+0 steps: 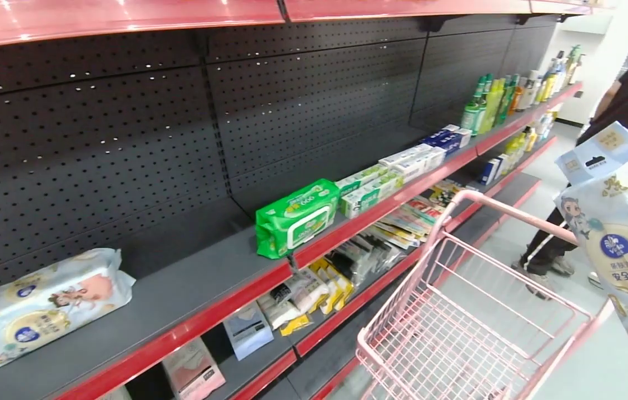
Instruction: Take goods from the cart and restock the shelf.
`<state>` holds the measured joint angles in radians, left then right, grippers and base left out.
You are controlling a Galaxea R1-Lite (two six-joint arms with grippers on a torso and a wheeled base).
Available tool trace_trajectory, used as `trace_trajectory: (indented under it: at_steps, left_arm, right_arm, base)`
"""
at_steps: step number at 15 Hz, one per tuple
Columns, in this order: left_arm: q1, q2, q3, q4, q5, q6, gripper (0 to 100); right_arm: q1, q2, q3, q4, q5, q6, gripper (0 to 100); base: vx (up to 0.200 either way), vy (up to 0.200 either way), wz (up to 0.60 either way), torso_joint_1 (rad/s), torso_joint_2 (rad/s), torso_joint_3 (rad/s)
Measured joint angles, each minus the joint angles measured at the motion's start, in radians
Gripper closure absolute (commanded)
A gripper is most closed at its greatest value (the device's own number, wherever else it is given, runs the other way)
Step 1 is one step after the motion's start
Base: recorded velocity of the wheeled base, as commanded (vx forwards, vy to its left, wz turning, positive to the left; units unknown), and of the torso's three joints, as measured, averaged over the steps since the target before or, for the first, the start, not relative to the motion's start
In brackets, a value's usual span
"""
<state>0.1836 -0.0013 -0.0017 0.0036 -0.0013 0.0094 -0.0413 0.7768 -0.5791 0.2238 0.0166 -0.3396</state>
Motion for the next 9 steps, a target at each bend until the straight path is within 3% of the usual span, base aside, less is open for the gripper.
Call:
trace_trajectory:
  at_steps: [9]
  left_arm:
    - [0.000, 0.000, 0.000, 0.000, 0.000, 0.000, 0]
  right_arm:
    - [0.004, 0.001, 0.016, -0.002, 0.001, -0.010, 100]
  base:
    - [0.000, 0.000, 0.60, 0.001, 0.00, 0.003]
